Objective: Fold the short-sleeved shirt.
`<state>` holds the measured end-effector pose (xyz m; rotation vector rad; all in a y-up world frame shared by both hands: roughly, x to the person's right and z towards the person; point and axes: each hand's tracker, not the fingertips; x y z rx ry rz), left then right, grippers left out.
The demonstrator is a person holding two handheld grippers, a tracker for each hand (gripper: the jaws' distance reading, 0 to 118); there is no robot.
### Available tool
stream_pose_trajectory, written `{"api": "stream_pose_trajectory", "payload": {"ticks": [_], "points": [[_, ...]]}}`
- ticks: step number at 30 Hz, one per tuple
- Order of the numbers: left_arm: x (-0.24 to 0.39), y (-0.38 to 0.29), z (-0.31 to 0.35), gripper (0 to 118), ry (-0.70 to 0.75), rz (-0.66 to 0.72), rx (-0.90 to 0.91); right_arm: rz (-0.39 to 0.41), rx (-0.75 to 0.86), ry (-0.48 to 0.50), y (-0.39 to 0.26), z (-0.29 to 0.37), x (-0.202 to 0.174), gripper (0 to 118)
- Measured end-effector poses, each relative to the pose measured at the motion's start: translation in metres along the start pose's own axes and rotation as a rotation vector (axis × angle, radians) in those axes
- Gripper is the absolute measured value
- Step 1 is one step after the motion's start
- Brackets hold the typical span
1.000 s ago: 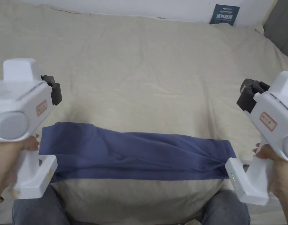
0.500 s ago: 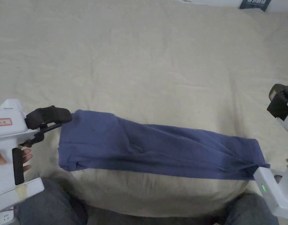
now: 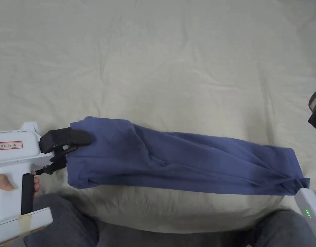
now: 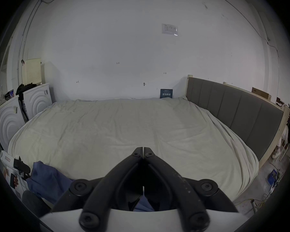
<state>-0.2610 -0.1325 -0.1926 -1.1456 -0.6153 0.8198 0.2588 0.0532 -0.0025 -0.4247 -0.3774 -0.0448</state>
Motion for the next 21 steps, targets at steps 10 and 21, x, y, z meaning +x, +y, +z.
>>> {"api": "stream_pose_trajectory", "payload": {"ticks": [10,21], "points": [[0.003,-0.001,-0.009,112,-0.055,0.022,-0.017,-0.007,-0.020,0.009,-0.006,0.000,-0.001,1],[0.030,-0.004,-0.021,14,0.203,-0.053,0.002,-0.033,-0.021,0.011,-0.009,0.005,0.007,1]]}}
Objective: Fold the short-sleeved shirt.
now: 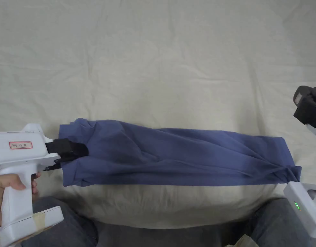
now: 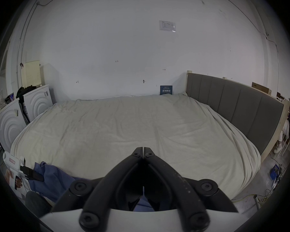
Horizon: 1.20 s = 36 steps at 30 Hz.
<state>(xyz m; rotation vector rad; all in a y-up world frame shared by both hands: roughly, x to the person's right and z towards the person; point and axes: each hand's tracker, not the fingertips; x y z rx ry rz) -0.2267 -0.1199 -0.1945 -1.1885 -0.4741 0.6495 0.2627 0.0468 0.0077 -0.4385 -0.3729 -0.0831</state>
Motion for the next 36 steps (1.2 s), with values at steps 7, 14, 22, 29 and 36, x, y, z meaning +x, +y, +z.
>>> {"api": "stream_pose_trajectory", "payload": {"ticks": [7,14,22,29,36], "points": [[0.062,-0.001,0.038,13,0.081,-0.101,0.072,-0.032,0.019,0.006,0.001,0.007,0.012,1],[0.166,-0.030,0.038,13,0.186,-0.327,0.105,-0.057,0.067,-0.010,0.003,0.024,0.027,1],[0.240,-0.064,-0.055,13,0.152,-0.448,-0.049,-0.067,0.127,-0.015,0.004,0.040,0.047,1],[0.258,-0.102,-0.162,21,0.345,-0.542,-0.165,-0.094,0.146,-0.039,0.003,0.048,0.064,1],[0.288,-0.112,-0.170,86,0.298,-0.618,-0.210,-0.100,0.133,-0.061,-0.001,0.049,0.074,1]]}}
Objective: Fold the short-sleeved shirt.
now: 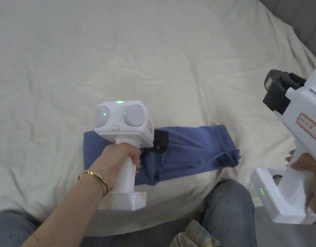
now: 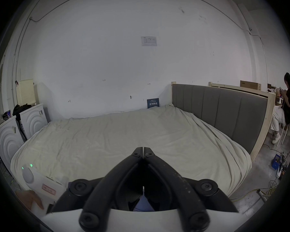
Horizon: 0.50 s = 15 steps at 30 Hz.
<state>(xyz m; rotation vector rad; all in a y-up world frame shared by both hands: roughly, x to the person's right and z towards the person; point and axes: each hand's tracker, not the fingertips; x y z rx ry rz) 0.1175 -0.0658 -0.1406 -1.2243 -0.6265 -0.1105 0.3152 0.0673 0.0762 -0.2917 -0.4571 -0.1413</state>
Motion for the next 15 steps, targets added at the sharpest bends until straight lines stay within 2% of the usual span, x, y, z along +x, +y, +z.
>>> {"api": "stream_pose_trajectory", "payload": {"ticks": [1,3,5,7,10,15], "points": [[-0.002,0.003,0.012,76,-0.029,0.015,0.041,0.000,-0.001,-0.002,0.000,0.000,0.000,1],[-0.014,0.007,0.037,34,-0.040,0.055,0.149,0.001,-0.002,-0.003,-0.002,0.000,0.001,1],[-0.023,0.004,0.058,7,0.015,0.043,0.243,-0.007,-0.007,0.001,-0.003,-0.001,0.002,1],[-0.028,-0.007,0.065,2,0.095,0.000,0.298,-0.015,-0.011,0.007,-0.005,-0.002,0.001,1],[-0.030,-0.028,0.048,1,0.146,-0.037,0.270,-0.018,-0.019,0.016,-0.009,-0.005,-0.001,1],[-0.017,-0.060,0.009,1,0.037,-0.009,0.120,-0.006,-0.033,0.032,-0.012,-0.005,-0.004,1]]}}
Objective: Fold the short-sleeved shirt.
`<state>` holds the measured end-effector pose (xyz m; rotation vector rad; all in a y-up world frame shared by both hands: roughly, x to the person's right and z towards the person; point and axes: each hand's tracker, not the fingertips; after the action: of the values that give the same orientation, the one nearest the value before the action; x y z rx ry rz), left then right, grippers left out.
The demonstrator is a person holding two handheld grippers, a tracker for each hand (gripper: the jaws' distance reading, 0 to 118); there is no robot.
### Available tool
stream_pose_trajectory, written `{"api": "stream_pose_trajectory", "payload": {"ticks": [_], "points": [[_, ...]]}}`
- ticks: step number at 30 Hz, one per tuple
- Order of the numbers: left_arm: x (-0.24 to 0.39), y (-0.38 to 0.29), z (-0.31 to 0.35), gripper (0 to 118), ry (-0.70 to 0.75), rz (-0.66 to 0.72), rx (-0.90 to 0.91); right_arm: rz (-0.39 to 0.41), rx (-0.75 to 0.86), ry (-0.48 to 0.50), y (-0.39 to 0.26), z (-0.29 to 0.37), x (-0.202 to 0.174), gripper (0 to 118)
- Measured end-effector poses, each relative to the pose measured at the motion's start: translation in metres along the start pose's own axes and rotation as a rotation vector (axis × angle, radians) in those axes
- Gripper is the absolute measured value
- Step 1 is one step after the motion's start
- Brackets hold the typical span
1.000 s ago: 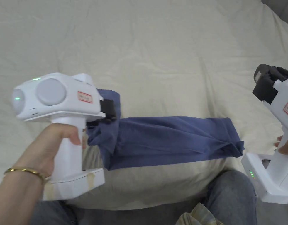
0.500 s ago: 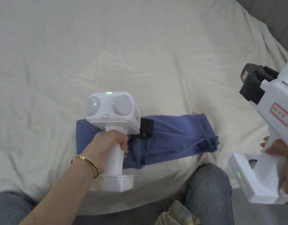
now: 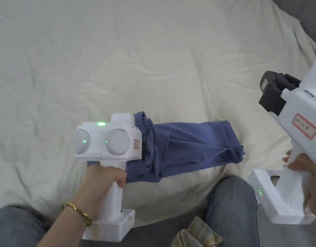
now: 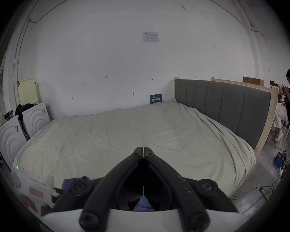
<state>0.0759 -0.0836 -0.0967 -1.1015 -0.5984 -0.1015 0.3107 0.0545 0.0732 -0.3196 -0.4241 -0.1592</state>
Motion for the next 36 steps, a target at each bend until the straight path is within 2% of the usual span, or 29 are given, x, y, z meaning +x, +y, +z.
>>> {"api": "stream_pose_trajectory", "payload": {"ticks": [5,11,12,15,18,19,20,21,23,24,25,29,33,36], "points": [[0.034,-0.015,-0.028,1,0.054,-0.096,0.016,-0.001,-0.005,-0.006,0.000,0.001,0.004,1],[0.054,-0.005,-0.032,1,0.118,-0.132,0.023,-0.002,-0.004,-0.012,0.000,0.002,0.006,1],[0.054,-0.001,-0.027,1,0.093,-0.124,0.033,-0.003,-0.004,-0.011,0.001,0.003,0.005,1],[0.048,0.017,0.003,1,-0.112,-0.015,0.125,0.004,0.003,-0.005,0.004,0.004,0.003,1],[0.034,0.039,0.039,3,-0.187,-0.004,0.226,0.010,0.011,-0.001,0.009,0.005,0.001,1],[0.025,0.044,0.049,6,-0.182,-0.001,0.226,0.009,0.016,0.001,0.011,0.006,0.001,1],[0.012,0.051,0.060,20,-0.201,0.042,0.251,0.008,0.022,0.003,0.012,0.007,0.000,1],[-0.004,0.059,0.070,39,-0.248,0.086,0.290,0.007,0.026,0.005,0.014,0.007,-0.001,1],[-0.035,0.066,0.084,89,-0.316,0.144,0.304,0.008,0.032,0.009,0.016,0.007,-0.003,1],[-0.052,0.067,0.088,103,-0.322,0.161,0.312,0.010,0.033,0.011,0.017,0.007,-0.004,1],[-0.068,0.066,0.089,111,-0.308,0.156,0.305,0.012,0.034,0.013,0.017,0.007,-0.005,1],[-0.129,0.049,0.084,118,-0.347,0.238,0.262,0.021,0.026,0.024,0.018,0.003,-0.011,1],[-0.183,0.018,0.051,118,-0.449,0.415,0.162,0.032,0.011,0.030,0.016,-0.002,-0.018,1],[-0.205,-0.007,0.026,118,-0.501,0.496,0.124,0.057,-0.003,0.028,0.016,-0.005,-0.025,1]]}}
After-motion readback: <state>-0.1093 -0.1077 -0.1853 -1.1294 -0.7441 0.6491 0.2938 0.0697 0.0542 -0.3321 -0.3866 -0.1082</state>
